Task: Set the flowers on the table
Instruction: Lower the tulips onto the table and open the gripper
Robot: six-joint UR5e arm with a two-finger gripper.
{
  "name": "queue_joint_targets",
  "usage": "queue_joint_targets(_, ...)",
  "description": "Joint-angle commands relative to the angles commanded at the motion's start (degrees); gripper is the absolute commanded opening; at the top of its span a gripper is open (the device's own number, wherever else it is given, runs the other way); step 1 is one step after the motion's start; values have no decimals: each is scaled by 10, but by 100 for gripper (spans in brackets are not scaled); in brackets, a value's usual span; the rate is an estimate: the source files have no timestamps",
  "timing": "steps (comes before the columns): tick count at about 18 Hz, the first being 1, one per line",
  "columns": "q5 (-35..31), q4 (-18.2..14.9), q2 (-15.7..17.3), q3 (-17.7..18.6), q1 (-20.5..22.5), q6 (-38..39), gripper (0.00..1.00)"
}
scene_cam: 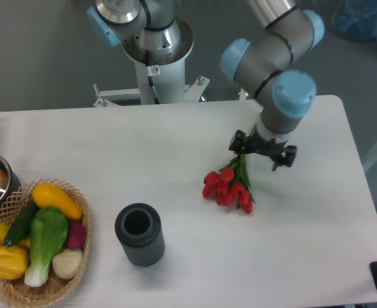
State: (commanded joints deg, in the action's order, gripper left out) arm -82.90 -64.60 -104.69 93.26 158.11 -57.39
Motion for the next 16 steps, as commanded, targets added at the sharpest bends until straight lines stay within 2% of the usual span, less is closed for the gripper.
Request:
queue_joint_targets(4,16,29,37,0,22,-51,100)
queue_joint_targets(8,13,26,57,0,21,-144,100)
queue_joint_targets(12,5,23,92,31,46,-222,100)
queue_joint_targets(16,5,22,95,32,50,-227,100)
